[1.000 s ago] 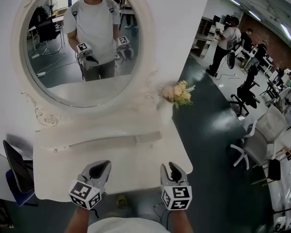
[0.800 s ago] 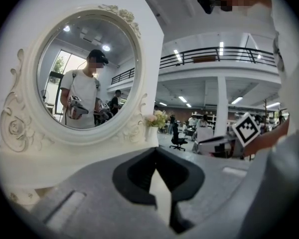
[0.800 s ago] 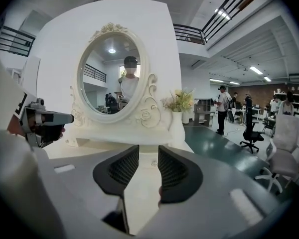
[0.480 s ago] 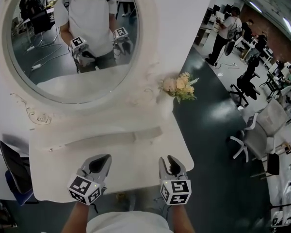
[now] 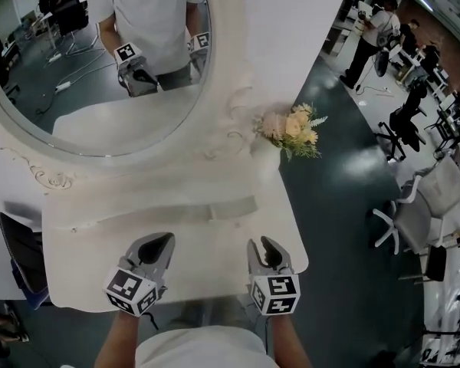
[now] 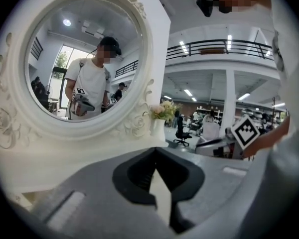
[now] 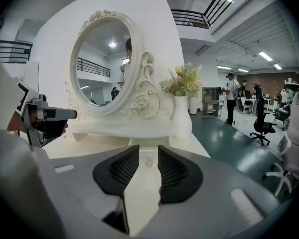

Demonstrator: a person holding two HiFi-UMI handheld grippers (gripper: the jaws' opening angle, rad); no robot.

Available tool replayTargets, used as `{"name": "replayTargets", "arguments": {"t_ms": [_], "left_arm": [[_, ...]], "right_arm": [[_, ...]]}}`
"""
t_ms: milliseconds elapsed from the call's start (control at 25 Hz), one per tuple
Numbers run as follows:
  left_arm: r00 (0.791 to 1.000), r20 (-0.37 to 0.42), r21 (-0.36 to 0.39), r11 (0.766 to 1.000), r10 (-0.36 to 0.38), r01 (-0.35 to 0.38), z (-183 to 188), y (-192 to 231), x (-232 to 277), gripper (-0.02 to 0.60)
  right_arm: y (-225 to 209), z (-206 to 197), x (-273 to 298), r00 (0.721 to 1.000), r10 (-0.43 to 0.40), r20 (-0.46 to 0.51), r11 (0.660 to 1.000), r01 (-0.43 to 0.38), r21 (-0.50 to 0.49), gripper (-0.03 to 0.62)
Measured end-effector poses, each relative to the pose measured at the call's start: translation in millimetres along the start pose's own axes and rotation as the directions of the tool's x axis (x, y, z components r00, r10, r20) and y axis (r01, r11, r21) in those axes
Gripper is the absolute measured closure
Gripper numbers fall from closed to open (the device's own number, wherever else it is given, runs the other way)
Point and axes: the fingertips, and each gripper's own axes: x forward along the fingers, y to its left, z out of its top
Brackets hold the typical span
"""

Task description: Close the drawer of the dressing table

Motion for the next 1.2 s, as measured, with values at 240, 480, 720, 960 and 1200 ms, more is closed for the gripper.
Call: {"name": "replayTargets", "arguments": {"t_ms": [240,480,720,960,1200], "left_arm": [[0.999,-0.050,-0.009,1.000,0.014,-0.015,-22,6,17,0.583],[0.995,-0.102,-0.038,0.999,0.025,-0.029,-55,13,25,0.583],[0.990,-0.143,-0.051,0.998,0.019,-0.027,-83,12,34,0.583],[0.984,-0.176,-0.092,0.995,0.028,-0.044,-108,10,36,0.583],[0.980,-0.195,-0.101,0.994,0.022,-0.043,-118,9,40,0.583]], "right_arm": [[-5,-13,29,0.999,0.037,-0.034,0.999,-0.037,0.002,0.488],[-3,-33,55,0.996,0.066,-0.067,0.998,-0.067,-0.005,0.488],[-1,-58,72,0.990,0.088,-0.106,0.996,-0.090,-0.008,0.488],[-6,-71,91,0.987,0.099,-0.124,0.995,-0.101,-0.009,0.488],[-3,-73,105,0.985,0.113,-0.129,0.993,-0.117,-0.023,0.488]]}}
